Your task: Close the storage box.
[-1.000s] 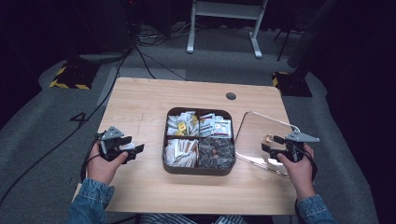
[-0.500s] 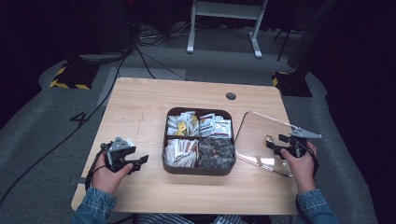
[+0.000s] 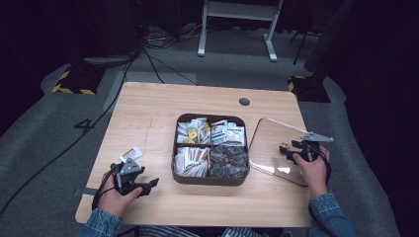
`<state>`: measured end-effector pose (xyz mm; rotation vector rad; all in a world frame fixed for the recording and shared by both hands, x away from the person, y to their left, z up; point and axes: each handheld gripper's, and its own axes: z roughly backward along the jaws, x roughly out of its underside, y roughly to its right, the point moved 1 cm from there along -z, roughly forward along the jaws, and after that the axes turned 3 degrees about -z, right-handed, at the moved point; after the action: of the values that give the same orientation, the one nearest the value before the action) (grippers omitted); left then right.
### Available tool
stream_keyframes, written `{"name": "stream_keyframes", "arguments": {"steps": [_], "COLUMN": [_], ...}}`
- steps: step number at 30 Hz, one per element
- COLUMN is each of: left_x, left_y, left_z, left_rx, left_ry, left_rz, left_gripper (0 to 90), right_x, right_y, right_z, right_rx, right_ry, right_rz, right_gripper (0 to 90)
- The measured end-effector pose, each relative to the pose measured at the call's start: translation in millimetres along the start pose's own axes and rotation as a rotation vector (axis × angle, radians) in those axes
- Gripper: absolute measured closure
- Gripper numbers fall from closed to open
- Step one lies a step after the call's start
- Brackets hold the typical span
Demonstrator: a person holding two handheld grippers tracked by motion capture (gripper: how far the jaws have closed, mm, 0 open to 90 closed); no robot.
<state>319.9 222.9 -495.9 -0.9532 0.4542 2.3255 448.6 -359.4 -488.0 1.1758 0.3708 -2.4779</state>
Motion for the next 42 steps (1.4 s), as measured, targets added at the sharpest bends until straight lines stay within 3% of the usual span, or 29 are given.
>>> {"name": "stream_keyframes", "arguments": {"steps": [11, 13, 16, 23, 29, 42], "left_x": [3.6, 3.9, 4.4, 10.7, 12.7, 10.9], "left_y": [5.1, 5.8, 6.1, 3.0, 1.3, 0.0], "left_z": [-5.4, -7.3, -8.0, -8.3, -8.6, -11.1], "left_rx": [-0.006, -0.009, -0.009, -0.022, -0.026, -0.048], "left_ry": [-0.015, -0.021, -0.027, -0.029, -0.015, -0.018], "left_rz": [-0.014, -0.017, -0.019, -0.030, -0.046, -0.059], "left_gripper": [28.1, 28.1, 28.1, 28.4, 28.1, 27.4], "right_x": [2.4, 3.3, 3.9, 2.5, -1.4, -11.0], "right_y": [1.5, 4.0, 6.3, 6.8, 9.7, 12.1], "right_z": [-12.4, -13.4, -12.8, -10.9, -2.9, 17.1], "right_rx": [-0.007, -0.006, -0.016, -0.008, -0.009, -0.023], "right_ry": [-0.036, -0.036, -0.024, -0.022, 0.014, 0.047], "right_rz": [0.006, -0.010, -0.025, -0.002, -0.017, -0.003], "right_gripper": [49.9, 58.5, 58.9, 59.1, 59.2, 59.2]}}
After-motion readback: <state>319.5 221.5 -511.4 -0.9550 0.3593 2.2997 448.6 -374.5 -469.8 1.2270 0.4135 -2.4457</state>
